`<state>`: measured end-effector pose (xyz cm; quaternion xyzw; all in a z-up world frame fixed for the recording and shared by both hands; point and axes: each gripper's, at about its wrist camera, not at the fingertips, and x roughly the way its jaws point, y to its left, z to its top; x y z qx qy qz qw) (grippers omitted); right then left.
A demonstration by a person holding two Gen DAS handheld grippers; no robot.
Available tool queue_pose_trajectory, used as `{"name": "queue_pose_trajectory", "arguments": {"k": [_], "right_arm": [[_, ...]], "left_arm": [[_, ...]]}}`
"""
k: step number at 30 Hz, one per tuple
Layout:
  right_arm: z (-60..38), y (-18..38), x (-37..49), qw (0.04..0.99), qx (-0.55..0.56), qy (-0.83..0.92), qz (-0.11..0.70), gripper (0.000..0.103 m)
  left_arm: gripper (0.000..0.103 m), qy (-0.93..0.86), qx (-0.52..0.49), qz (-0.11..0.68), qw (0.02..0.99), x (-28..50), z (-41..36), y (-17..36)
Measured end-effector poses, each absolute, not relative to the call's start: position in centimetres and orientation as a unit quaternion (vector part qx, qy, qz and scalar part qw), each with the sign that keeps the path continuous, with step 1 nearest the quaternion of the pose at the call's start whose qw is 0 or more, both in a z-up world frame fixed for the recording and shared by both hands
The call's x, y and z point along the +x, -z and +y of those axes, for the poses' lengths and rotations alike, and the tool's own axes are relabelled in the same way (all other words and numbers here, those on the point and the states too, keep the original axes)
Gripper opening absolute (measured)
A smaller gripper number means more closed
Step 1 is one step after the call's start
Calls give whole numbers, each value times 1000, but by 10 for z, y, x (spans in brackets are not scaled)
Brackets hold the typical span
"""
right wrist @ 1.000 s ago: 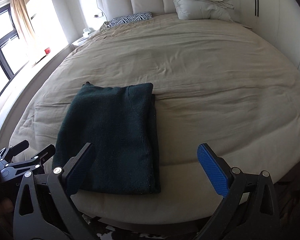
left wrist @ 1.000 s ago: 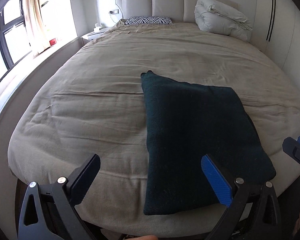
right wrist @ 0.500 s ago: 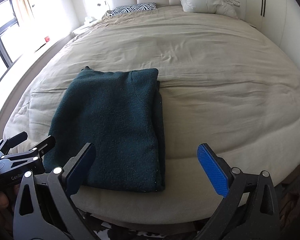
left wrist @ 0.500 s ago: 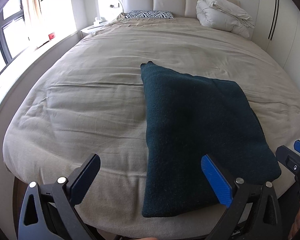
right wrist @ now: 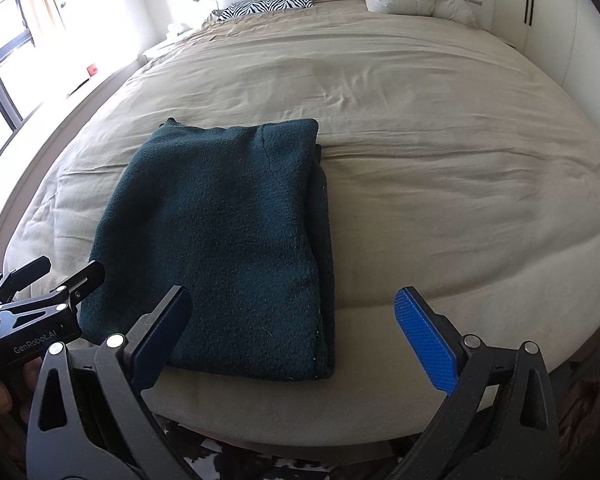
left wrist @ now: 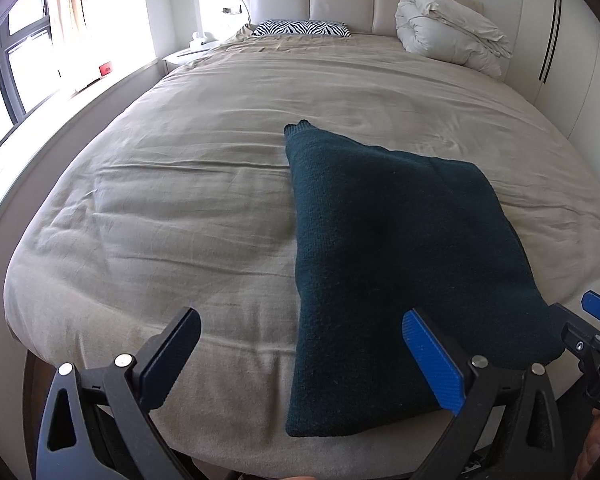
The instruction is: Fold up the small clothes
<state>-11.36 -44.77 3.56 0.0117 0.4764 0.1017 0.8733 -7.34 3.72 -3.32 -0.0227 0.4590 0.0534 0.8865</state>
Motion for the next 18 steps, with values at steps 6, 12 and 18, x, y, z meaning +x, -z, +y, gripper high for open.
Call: {"name": "queue_pose_trajectory", "arguments": {"k": [6,12,18], "right_arm": [[-447,-33,-113,871,12,-102,480,103],[-447,-32,-111,870,11,-102,483,103],[-446,-29,-110,868,12,-101,486,103]], "left_arm": [[103,-54,-24,459,886,-73,37,33],[103,-54,-24,459,886,-74,37,33],[103,-54,-25,459,886,-74,37,33]]}}
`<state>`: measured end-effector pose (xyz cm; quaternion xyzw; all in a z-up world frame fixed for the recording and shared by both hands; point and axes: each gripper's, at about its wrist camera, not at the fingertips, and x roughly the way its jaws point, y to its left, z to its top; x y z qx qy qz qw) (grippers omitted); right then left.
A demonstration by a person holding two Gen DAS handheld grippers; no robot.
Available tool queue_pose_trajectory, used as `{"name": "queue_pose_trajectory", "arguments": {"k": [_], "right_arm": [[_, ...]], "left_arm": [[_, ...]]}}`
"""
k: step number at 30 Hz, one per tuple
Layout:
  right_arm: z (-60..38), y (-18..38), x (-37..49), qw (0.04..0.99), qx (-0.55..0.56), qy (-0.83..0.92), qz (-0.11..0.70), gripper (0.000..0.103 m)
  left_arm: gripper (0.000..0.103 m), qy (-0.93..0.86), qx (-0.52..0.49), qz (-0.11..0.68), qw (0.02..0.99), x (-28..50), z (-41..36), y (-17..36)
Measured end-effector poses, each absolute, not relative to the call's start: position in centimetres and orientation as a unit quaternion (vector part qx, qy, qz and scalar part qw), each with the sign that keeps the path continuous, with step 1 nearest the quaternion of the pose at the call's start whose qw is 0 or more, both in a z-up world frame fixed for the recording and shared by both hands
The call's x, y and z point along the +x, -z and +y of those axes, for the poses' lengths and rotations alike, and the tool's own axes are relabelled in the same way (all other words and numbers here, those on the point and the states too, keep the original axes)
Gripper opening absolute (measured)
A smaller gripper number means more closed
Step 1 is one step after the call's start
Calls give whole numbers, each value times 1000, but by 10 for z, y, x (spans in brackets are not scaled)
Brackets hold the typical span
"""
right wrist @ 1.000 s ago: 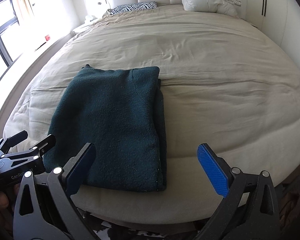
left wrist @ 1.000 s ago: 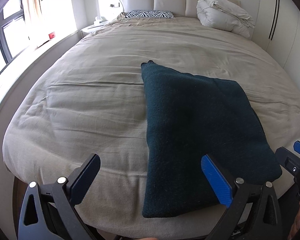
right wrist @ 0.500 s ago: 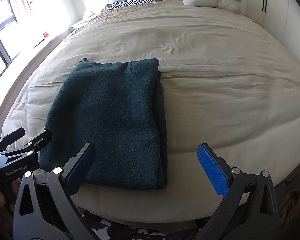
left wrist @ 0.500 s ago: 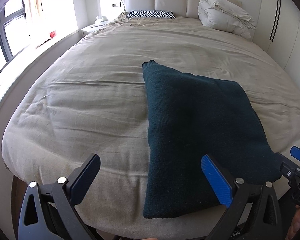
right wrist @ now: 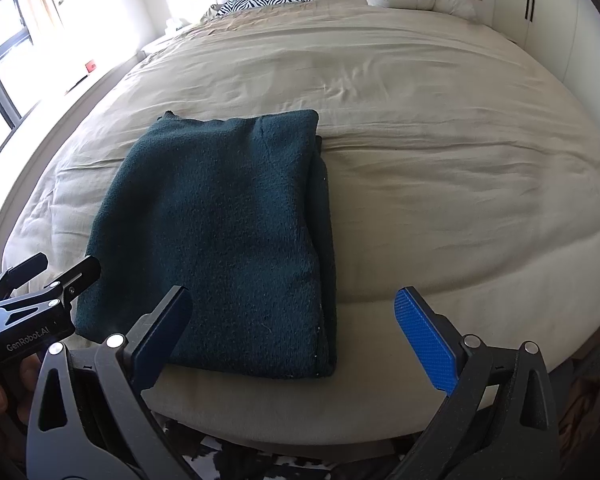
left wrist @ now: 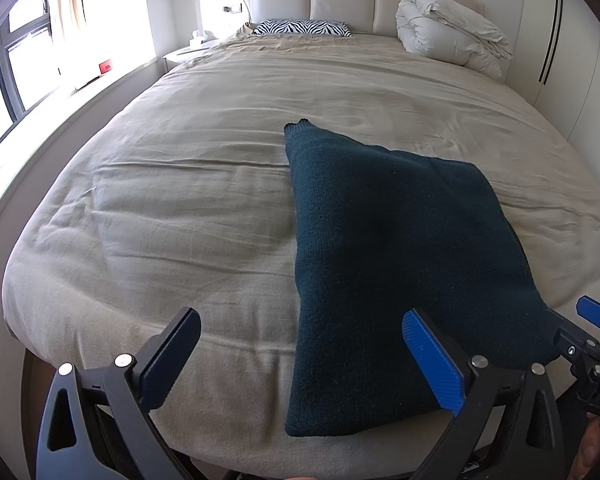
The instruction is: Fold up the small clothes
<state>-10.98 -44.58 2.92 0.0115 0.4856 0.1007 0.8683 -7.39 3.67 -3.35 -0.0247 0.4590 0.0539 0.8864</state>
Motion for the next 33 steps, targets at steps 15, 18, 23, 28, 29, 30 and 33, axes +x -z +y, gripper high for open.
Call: {"name": "queue_pose_trajectory", "arguments": {"k": [15,18,23,28,29,30,33], "right_arm": [[-445,-28,-109,868,11,-100,487,103],[-445,-28,-109,868,11,-100,487,103],[-444,-28,-109,868,11,-100,487,103],[-444,-26,-109,867,13,-100,489,103],[-444,-26,-110,866,13,-99,489,103],[-444,-25,-110,866,14,-100,489,103],[-444,-25,-110,866,13,-100,489,103]], "left_arm": [[103,-54,-26,459,886,-75,36,34],[103,-54,-26,459,887,-75,36,34],[103,-54,-27,459,886,-75,35,35],[103,-54,-27,460,886,-76,35,35],[103,-54,-27,460,886,-76,35,35],[103,-54,-27,460,886,-76,35,35],[103,-54,-27,460,886,-76,35,35]]}}
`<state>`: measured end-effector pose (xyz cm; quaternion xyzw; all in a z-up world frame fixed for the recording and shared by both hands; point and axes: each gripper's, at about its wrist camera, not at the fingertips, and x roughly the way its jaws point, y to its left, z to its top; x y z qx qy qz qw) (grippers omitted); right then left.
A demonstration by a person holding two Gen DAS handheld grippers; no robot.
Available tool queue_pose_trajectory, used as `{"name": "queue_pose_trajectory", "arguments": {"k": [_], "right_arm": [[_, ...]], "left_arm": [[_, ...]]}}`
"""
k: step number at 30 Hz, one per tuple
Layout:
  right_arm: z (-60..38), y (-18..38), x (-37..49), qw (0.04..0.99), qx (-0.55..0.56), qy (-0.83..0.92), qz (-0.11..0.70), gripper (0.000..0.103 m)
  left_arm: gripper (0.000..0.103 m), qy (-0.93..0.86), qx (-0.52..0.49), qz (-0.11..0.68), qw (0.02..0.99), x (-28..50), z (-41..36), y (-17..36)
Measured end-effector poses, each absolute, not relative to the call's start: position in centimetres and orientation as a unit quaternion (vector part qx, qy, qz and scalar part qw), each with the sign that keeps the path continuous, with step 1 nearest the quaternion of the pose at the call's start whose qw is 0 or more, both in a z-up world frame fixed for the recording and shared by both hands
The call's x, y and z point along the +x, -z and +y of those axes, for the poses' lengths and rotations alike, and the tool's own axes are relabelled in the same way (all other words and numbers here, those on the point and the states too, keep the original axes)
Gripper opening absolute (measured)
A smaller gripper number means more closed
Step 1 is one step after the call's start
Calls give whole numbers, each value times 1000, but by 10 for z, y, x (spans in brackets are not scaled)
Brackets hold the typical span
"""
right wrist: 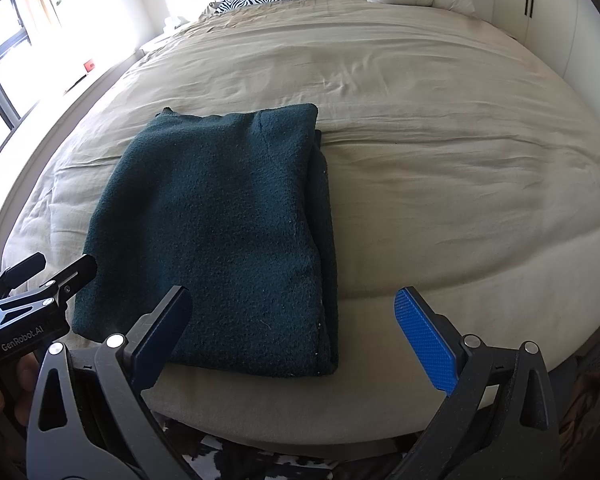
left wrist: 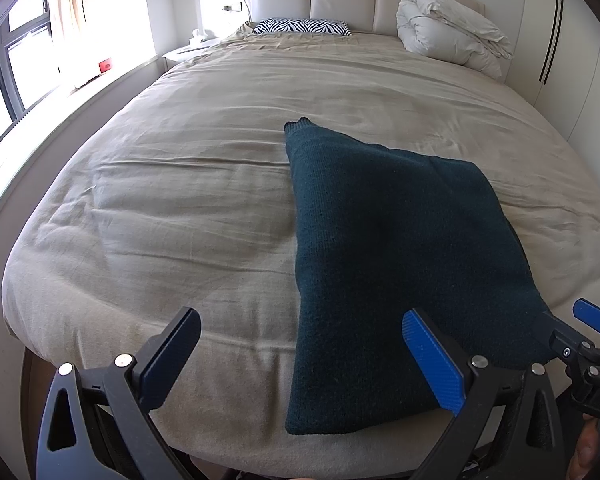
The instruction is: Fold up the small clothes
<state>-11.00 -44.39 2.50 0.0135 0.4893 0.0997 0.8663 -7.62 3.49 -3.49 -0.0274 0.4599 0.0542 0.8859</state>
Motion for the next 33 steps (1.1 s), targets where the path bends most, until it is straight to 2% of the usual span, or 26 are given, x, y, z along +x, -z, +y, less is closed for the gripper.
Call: {"name": "queue_pose_trajectory", "arguments": {"k": [33], "right_arm": [[-443,-22,-110,864,16,-100,494,103]], "left_arm": [[103,-53,-29,463,884,-77,36,38]]}}
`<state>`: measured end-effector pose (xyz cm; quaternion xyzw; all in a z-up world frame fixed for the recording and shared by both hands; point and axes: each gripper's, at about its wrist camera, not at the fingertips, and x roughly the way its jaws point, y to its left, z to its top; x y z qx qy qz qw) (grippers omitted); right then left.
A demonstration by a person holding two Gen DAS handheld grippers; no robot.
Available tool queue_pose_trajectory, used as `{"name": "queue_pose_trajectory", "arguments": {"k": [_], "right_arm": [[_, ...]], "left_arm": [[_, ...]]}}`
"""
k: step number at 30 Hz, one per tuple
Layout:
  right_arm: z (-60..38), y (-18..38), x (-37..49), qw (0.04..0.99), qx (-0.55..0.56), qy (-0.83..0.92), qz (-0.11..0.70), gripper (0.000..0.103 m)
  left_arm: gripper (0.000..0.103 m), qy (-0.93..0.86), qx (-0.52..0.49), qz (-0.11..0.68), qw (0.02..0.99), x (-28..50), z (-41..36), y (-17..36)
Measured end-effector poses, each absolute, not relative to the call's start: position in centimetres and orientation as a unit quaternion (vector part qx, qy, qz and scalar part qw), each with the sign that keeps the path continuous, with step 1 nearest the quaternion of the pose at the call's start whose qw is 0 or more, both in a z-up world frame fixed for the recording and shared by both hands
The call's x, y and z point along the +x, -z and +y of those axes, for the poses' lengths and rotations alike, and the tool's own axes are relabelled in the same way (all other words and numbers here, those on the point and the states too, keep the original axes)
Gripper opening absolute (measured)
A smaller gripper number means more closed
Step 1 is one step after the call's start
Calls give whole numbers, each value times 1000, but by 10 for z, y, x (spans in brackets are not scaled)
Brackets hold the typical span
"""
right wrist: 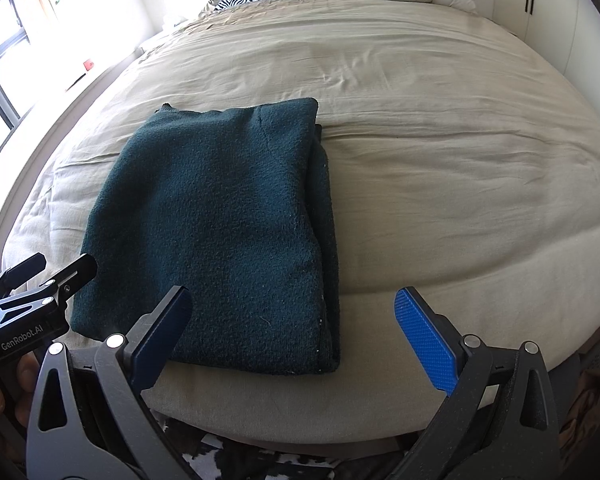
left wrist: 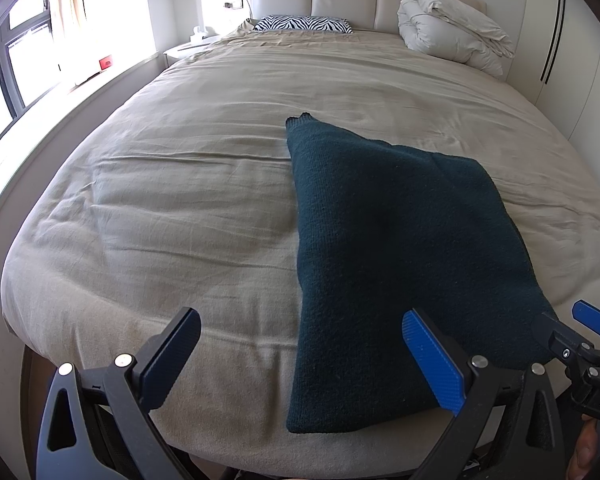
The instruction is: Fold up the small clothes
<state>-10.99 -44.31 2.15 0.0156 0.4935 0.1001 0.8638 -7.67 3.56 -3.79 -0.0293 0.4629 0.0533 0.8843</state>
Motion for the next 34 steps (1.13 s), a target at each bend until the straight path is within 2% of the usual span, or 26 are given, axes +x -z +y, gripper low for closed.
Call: {"name": "queue_pose_trajectory", "arguments": {"k": [34], "right_arm": [[-445,-18,-110,862,17,-101,496,103]], "left_arm": [[103,-54,-33,466,882,-78,44,43]]}}
